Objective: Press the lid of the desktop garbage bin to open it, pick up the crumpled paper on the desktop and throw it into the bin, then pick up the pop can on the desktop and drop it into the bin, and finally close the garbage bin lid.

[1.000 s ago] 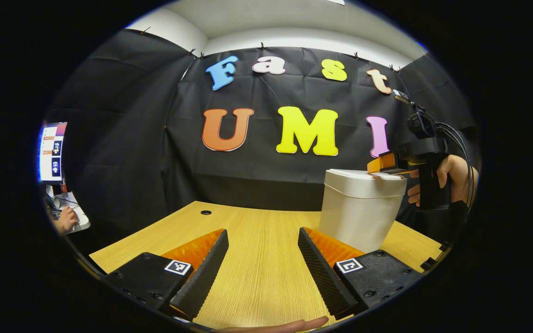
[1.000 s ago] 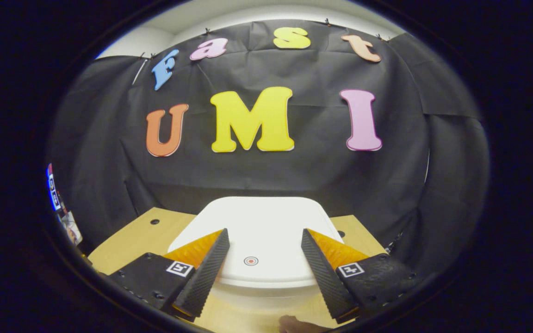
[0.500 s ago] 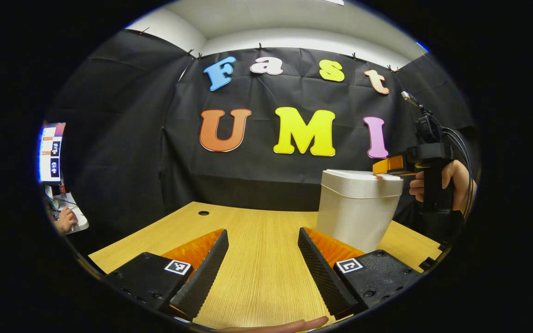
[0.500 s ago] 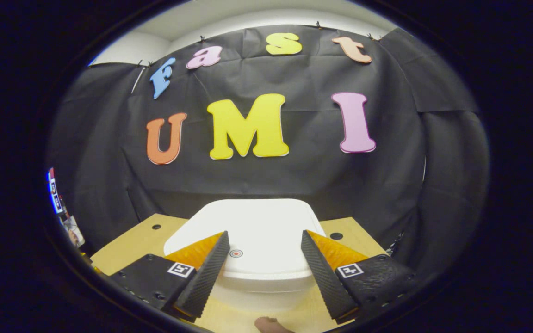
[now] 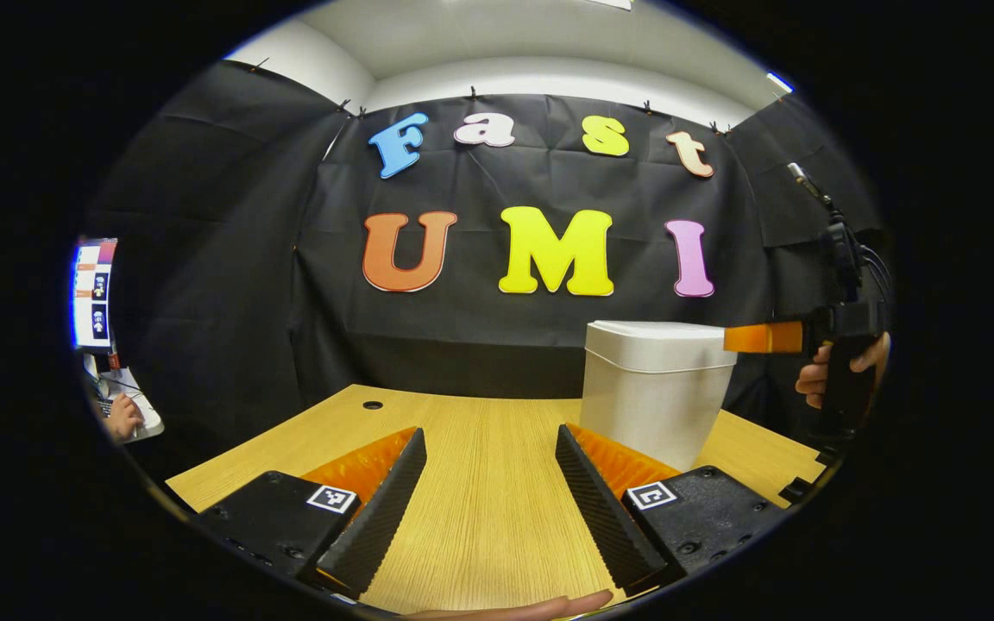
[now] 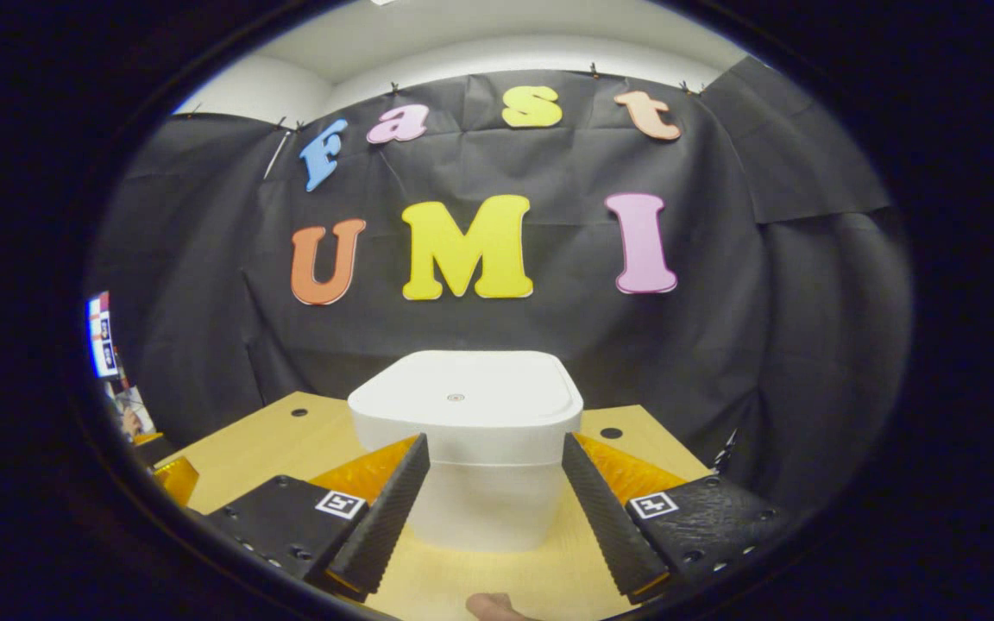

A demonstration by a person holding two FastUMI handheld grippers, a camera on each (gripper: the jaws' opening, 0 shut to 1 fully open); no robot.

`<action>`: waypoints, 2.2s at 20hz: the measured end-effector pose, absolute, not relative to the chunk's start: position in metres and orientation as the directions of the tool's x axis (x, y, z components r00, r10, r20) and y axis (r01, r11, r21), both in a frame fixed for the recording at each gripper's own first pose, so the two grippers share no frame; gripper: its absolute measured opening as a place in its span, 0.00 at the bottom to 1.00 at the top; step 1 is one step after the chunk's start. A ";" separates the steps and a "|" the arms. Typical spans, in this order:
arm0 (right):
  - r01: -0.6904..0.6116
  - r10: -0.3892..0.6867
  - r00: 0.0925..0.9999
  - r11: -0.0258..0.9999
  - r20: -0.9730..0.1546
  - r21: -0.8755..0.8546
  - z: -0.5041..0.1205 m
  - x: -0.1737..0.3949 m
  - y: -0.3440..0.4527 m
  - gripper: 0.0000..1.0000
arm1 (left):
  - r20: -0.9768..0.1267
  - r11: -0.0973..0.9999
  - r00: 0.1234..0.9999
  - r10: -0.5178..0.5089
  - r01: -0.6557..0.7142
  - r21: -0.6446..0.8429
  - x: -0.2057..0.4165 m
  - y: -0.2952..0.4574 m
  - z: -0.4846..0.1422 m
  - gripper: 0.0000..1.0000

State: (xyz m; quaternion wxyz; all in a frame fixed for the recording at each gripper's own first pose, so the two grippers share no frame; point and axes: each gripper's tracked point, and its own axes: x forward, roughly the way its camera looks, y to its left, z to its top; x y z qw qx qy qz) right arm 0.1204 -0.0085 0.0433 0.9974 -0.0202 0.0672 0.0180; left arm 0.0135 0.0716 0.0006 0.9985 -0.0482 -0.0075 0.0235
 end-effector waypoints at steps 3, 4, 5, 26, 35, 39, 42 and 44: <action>-0.026 0.019 0.997 0.996 -0.079 -0.090 0.037 0.097 -0.009 0.95 | 0.013 0.995 0.999 0.038 -0.036 -0.093 0.015 0.066 0.000 0.98; -0.024 0.018 0.997 0.995 -0.071 -0.092 0.033 0.089 -0.010 0.95 | 0.012 0.995 0.999 0.037 -0.036 -0.092 0.016 0.065 -0.001 0.98; -0.028 0.022 0.998 0.996 -0.063 -0.090 0.030 0.081 -0.009 0.96 | 0.009 0.995 0.999 0.041 -0.040 -0.089 0.016 0.065 -0.001 0.98; 0.040 -0.039 0.999 0.996 0.016 -0.077 -0.001 0.008 -0.063 0.96 | 0.021 0.998 0.999 0.024 -0.023 -0.053 0.021 0.035 -0.010 0.98; 0.045 -0.043 0.999 0.997 0.029 -0.061 0.002 0.009 -0.059 0.95 | 0.027 0.999 0.999 0.025 -0.024 -0.048 0.020 0.033 -0.007 0.98; 0.037 -0.034 0.998 0.997 0.047 -0.074 0.003 0.009 -0.056 0.95 | 0.017 0.998 1.000 0.021 -0.021 -0.054 0.021 0.029 -0.011 0.98; 0.019 -0.015 0.999 0.996 0.039 -0.089 -0.004 0.014 -0.052 0.95 | 0.025 0.999 1.000 0.011 -0.010 -0.041 0.026 0.022 -0.013 0.98; -0.008 0.010 1.000 0.995 0.016 -0.104 -0.009 0.016 -0.047 0.95 | 0.018 0.999 1.000 0.012 -0.011 -0.042 0.027 0.021 -0.016 0.98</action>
